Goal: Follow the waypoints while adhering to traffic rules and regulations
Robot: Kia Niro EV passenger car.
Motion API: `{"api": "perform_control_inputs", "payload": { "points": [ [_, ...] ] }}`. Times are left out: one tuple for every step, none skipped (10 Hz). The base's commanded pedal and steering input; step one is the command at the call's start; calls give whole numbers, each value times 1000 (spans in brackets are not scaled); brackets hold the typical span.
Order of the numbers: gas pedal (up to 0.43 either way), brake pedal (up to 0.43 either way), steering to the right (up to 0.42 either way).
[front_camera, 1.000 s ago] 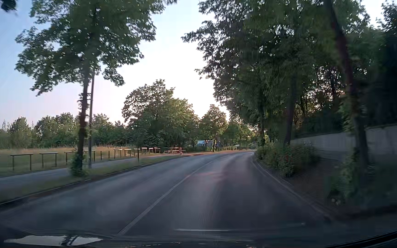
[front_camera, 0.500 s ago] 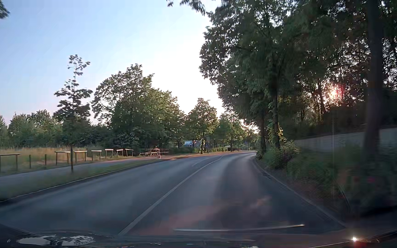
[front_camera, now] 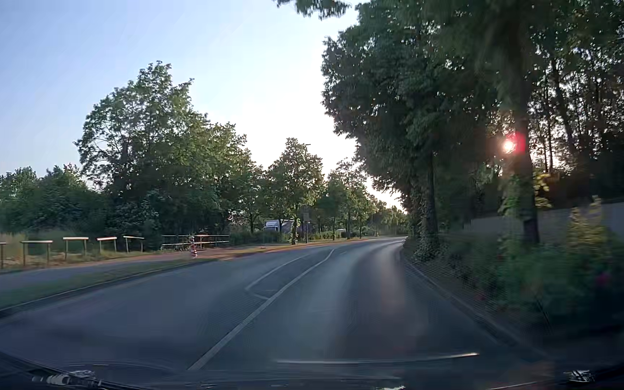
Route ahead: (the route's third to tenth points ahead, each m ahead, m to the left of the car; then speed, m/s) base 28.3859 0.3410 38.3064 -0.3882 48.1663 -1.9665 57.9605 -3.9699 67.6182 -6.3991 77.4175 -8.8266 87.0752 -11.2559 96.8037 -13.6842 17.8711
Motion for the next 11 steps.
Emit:
{"api": "perform_control_inputs", "payload": {
  "points": [
    [228, 18, 33],
    [220, 18, 34],
    [197, 12, 34],
    [197, 18, 34],
    [197, 18, 33],
    [177, 12, 33],
    [177, 18, 32],
    [177, 18, 29],
    [177, 18, 27],
    [177, 18, 27],
    [177, 18, 27]
  ]
}}
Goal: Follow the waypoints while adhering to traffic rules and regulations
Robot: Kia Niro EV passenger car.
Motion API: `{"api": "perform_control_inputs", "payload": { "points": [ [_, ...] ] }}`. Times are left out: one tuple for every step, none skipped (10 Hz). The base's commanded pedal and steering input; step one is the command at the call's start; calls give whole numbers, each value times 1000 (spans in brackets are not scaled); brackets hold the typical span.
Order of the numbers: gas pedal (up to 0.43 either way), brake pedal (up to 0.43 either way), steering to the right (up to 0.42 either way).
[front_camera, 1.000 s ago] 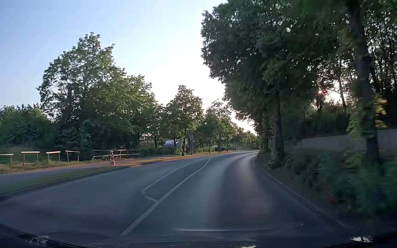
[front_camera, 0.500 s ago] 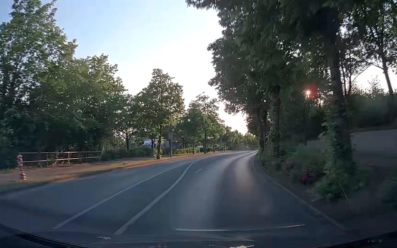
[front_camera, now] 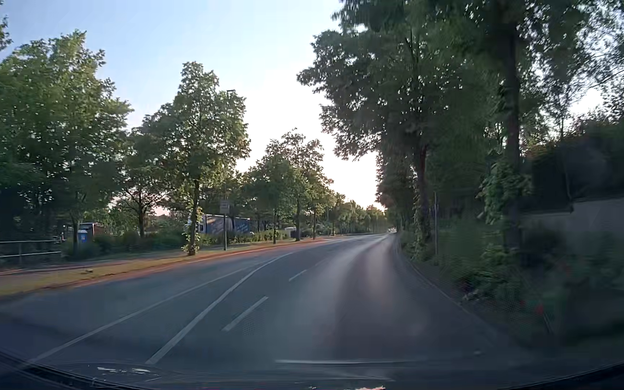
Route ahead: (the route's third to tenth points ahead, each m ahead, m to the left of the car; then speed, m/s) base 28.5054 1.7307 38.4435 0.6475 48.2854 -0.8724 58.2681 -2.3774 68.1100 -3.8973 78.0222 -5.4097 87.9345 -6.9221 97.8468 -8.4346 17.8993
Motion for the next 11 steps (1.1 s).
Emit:
{"api": "perform_control_inputs", "payload": {
  "points": [
    [177, 18, 28],
    [177, 18, 27],
    [177, 12, 27],
    [177, 12, 27],
    [177, 18, 28],
    [169, 12, 28],
    [169, 18, 29],
    [169, 12, 30],
    [169, 18, 30],
    [169, 18, 30],
    [169, 18, 29]
  ]
}}
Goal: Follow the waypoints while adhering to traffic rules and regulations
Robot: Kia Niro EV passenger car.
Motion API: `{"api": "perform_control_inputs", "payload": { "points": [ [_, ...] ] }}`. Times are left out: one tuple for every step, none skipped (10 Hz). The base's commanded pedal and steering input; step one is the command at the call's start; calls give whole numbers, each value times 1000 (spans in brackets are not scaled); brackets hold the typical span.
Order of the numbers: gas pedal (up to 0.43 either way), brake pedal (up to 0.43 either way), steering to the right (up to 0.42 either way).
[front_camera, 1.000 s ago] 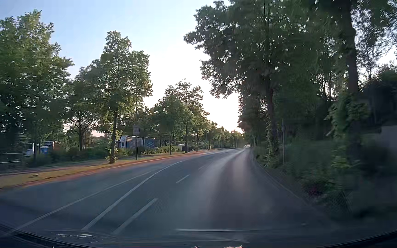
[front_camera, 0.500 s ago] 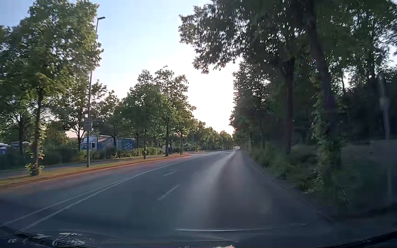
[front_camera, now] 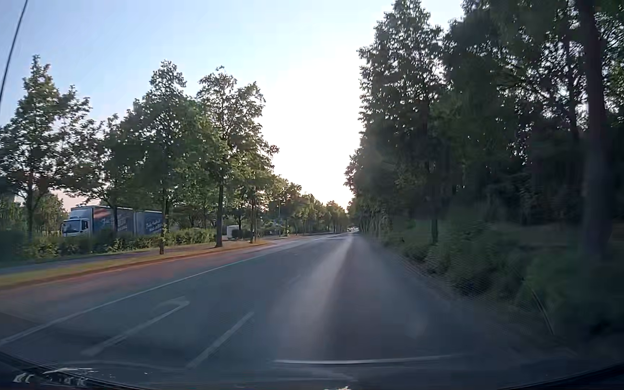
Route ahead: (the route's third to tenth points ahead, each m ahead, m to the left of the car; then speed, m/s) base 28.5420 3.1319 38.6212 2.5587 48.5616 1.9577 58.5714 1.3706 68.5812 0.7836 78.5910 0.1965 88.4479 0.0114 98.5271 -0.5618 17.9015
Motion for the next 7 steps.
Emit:
{"api": "perform_control_inputs", "payload": {
  "points": [
    [169, 18, 28],
    [169, 12, 26],
    [169, 18, 23],
    [169, 18, 17],
    [177, 18, 12],
    [177, 18, 5],
    [177, 18, -1]
  ]
}}
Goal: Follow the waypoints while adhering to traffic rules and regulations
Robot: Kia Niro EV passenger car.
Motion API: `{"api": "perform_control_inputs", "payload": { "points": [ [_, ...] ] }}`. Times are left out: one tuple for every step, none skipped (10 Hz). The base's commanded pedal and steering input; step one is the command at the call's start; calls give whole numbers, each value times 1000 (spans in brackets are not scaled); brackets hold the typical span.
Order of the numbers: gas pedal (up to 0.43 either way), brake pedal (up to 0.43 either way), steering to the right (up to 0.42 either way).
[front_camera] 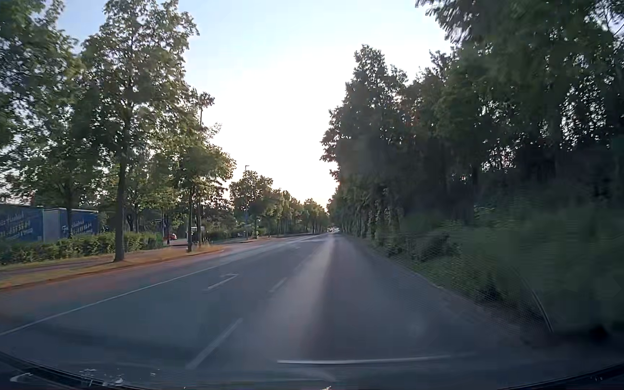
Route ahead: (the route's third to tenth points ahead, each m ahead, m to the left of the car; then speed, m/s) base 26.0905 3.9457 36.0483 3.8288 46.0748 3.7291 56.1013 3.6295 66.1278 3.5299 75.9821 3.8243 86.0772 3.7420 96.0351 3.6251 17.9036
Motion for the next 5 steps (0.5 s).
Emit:
{"api": "perform_control_inputs", "payload": {
  "points": [
    [177, 12, -6],
    [177, 18, -10],
    [189, 18, -8],
    [189, 12, 0],
    [189, 18, 4]
  ]
}}
